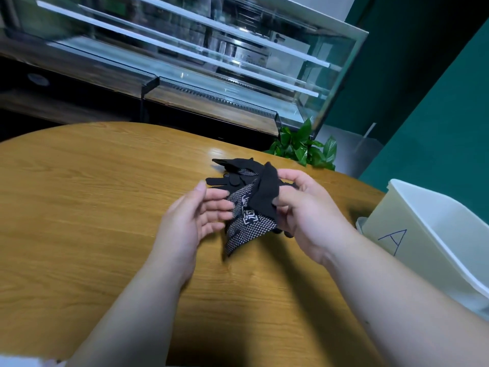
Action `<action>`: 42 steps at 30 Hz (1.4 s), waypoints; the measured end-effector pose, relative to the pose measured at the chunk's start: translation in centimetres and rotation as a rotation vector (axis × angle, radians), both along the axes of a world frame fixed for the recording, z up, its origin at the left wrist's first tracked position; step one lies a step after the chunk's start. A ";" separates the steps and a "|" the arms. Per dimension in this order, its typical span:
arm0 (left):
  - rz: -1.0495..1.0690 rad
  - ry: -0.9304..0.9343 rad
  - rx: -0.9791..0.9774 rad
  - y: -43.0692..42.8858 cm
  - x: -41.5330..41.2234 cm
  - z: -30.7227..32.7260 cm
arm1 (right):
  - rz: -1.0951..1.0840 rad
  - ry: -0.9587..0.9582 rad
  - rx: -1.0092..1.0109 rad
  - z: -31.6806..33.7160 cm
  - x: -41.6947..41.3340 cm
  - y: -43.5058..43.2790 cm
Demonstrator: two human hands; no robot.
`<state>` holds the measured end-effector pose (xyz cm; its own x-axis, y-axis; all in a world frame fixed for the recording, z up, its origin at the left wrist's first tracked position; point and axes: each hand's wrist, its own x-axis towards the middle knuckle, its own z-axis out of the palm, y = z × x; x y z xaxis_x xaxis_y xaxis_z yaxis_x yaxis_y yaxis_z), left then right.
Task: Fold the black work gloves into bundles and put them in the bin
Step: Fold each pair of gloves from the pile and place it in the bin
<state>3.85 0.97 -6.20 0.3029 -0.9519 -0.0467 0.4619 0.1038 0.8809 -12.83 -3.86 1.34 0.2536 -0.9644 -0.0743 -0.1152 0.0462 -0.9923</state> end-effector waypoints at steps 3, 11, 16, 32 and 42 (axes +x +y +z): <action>-0.060 -0.143 -0.026 0.6 -0.2 0.6 | 0.073 0.119 -0.038 -0.2 1.8 0.5; 0.137 -0.344 0.157 1.0 1.5 0.9 | -0.022 0.173 0.026 -0.9 2.1 -1.6; 0.163 -0.380 0.214 1.2 3.5 1.3 | -0.153 0.402 -0.039 -3.0 1.4 -6.4; 0.211 -0.669 0.456 0.7 5.4 0.4 | 0.044 1.269 -0.498 -4.2 10.6 -16.5; 0.213 -0.597 0.419 1.0 6.1 0.7 | -0.195 0.784 -0.520 -2.5 10.0 -17.0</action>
<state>9.99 1.92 -5.51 0.5655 -0.8087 -0.1621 -0.0984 -0.2613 0.9602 -2.83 -20.86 -1.13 0.1451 -0.9446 0.2945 -0.7916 -0.2894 -0.5381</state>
